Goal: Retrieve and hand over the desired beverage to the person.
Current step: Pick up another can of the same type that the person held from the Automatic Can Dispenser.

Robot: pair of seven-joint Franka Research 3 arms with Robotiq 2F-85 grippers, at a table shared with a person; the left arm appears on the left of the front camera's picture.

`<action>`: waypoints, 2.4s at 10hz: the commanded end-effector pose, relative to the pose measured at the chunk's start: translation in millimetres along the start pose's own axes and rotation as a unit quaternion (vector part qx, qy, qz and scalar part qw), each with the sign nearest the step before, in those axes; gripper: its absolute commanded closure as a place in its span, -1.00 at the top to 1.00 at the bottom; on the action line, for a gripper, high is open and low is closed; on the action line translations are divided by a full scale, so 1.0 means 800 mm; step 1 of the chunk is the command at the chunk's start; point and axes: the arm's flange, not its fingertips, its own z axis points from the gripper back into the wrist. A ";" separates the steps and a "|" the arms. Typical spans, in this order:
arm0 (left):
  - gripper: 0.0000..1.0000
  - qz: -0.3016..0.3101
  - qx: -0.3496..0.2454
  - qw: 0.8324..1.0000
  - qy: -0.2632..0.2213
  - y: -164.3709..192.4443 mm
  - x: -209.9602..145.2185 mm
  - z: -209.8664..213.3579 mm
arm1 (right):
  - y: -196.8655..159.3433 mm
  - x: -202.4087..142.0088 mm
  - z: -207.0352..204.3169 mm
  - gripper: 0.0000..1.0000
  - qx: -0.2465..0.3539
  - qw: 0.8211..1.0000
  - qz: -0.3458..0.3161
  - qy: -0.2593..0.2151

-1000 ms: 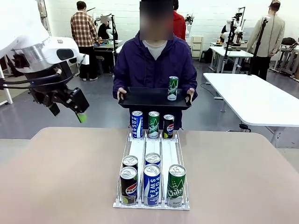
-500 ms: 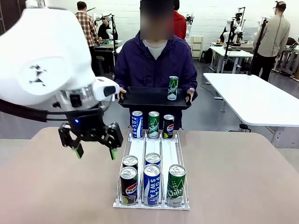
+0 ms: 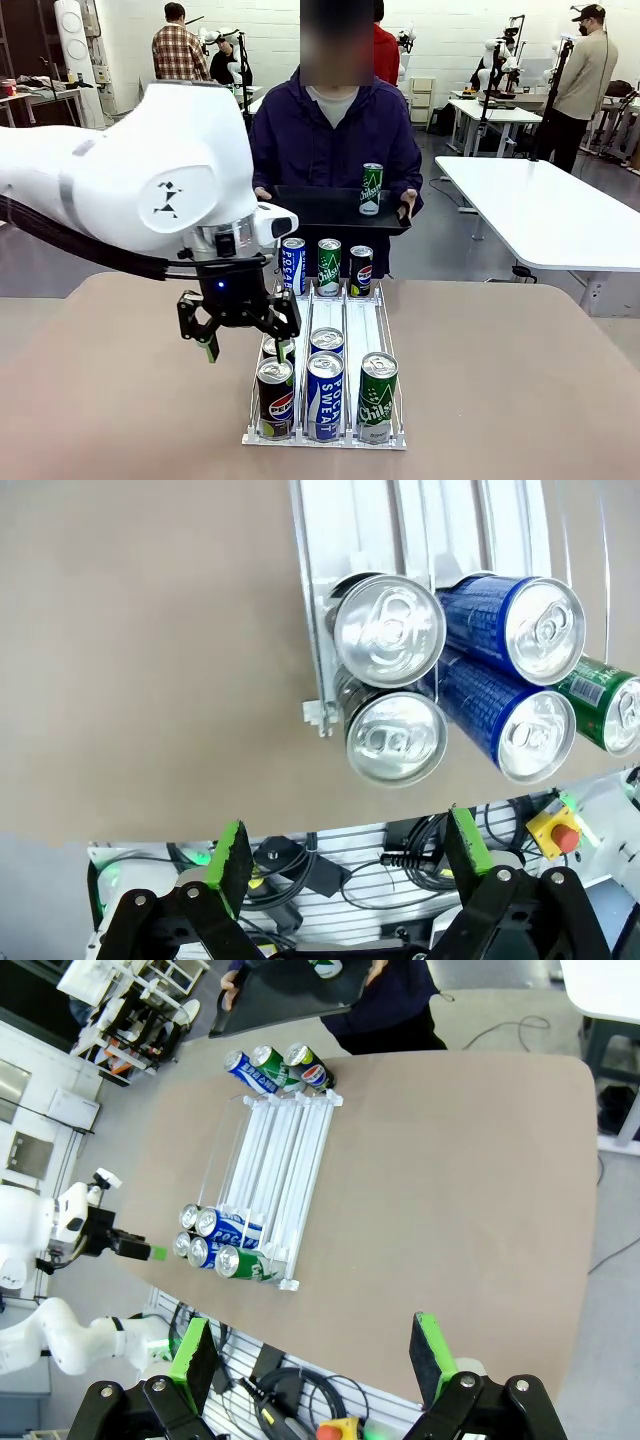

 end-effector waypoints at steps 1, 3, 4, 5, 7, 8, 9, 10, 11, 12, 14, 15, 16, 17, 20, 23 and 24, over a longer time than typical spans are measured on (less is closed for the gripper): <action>1.00 -0.019 -0.002 1.000 0.002 -0.008 0.010 -0.007 | -0.001 0.003 -0.001 1.00 -0.001 1.000 0.000 0.001; 1.00 -0.021 0.008 1.000 -0.006 -0.015 0.011 -0.017 | -0.001 0.003 -0.001 1.00 -0.001 1.000 0.000 0.001; 1.00 -0.027 0.013 0.999 -0.012 -0.018 0.010 -0.024 | -0.001 0.003 -0.001 1.00 -0.001 1.000 0.000 0.001; 1.00 -0.037 0.015 0.999 -0.017 -0.019 0.013 -0.030 | -0.001 0.003 -0.001 1.00 -0.001 1.000 0.000 0.001; 1.00 -0.058 0.014 0.998 -0.026 -0.021 0.013 -0.040 | -0.001 0.003 -0.001 1.00 -0.001 1.000 0.000 0.001; 1.00 -0.062 0.011 0.998 -0.030 -0.022 0.016 -0.043 | -0.001 0.003 -0.001 1.00 -0.001 1.000 0.000 0.001; 1.00 -0.062 0.007 0.998 -0.033 -0.022 0.017 -0.046 | -0.001 0.003 -0.001 1.00 -0.001 1.000 0.000 0.001; 1.00 -0.059 0.007 0.998 -0.037 -0.023 0.018 -0.048 | -0.001 0.003 -0.001 1.00 -0.001 1.000 0.000 0.001; 1.00 -0.054 0.011 0.998 -0.038 -0.023 0.019 -0.051 | -0.001 0.003 -0.001 1.00 -0.001 1.000 0.000 0.001; 1.00 -0.051 0.014 0.998 -0.039 -0.022 0.021 -0.052 | -0.001 0.003 -0.001 1.00 -0.001 1.000 0.000 0.001; 1.00 -0.041 0.015 0.998 -0.041 -0.022 0.023 -0.055 | -0.001 0.003 -0.001 1.00 -0.001 1.000 0.000 0.001; 1.00 -0.038 0.020 0.998 -0.042 -0.021 0.025 -0.058 | -0.001 0.003 -0.001 1.00 -0.001 1.000 0.000 0.001; 1.00 -0.035 0.022 0.998 -0.041 -0.020 0.027 -0.060 | -0.001 0.003 -0.001 1.00 -0.001 1.000 0.000 0.001; 1.00 -0.030 0.026 0.998 -0.039 -0.019 0.028 -0.065 | -0.001 0.003 -0.001 1.00 -0.001 1.000 0.000 0.001; 1.00 -0.024 0.027 0.999 -0.036 -0.018 0.033 -0.070 | -0.001 0.003 -0.001 1.00 -0.001 1.000 0.000 0.001; 1.00 -0.015 0.029 0.999 -0.005 -0.020 0.033 -0.076 | -0.001 0.003 -0.001 1.00 -0.001 1.000 0.000 0.001; 1.00 -0.015 0.027 1.000 0.003 -0.020 0.032 -0.078 | -0.001 0.003 -0.001 1.00 -0.001 1.000 0.000 0.001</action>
